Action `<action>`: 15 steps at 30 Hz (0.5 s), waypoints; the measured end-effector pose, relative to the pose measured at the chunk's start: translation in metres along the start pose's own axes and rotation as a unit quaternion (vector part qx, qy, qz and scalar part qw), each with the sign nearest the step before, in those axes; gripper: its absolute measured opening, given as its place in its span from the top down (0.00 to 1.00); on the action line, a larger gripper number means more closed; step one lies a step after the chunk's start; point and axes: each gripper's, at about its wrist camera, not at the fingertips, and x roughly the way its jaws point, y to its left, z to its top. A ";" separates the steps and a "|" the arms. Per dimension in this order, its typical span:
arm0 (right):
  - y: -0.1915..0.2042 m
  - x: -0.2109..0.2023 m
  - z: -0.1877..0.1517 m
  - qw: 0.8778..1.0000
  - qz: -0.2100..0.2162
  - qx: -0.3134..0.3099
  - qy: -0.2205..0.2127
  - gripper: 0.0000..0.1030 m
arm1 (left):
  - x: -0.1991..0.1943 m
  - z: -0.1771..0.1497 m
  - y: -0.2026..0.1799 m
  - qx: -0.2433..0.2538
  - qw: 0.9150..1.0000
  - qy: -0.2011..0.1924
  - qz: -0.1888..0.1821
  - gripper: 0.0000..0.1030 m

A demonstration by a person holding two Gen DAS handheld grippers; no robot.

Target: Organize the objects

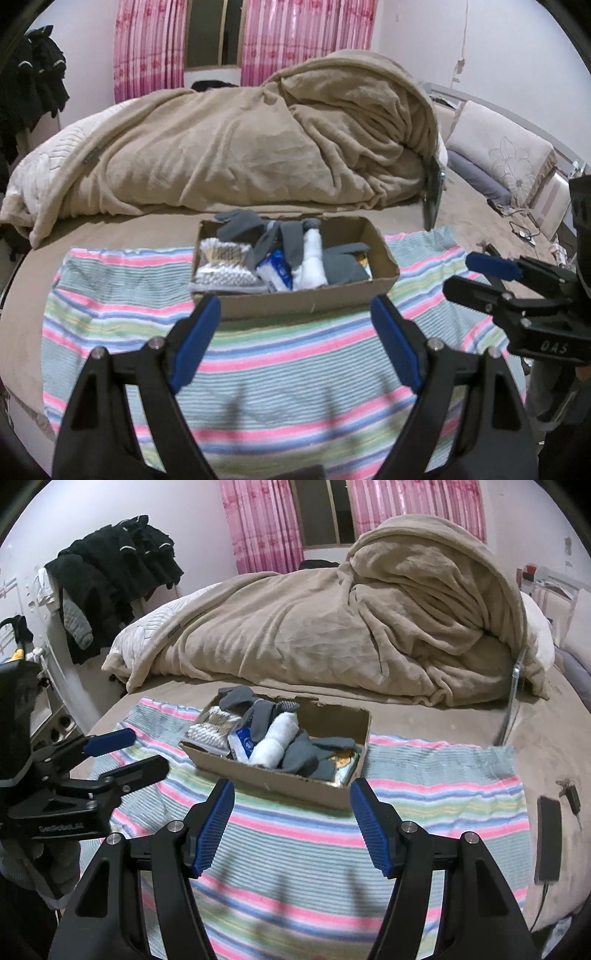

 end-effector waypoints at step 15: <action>0.026 -0.021 -0.043 1.000 -0.013 0.016 -0.010 0.29 | -0.038 -0.052 -0.006 -0.012 0.999 -0.013 0.051 0.18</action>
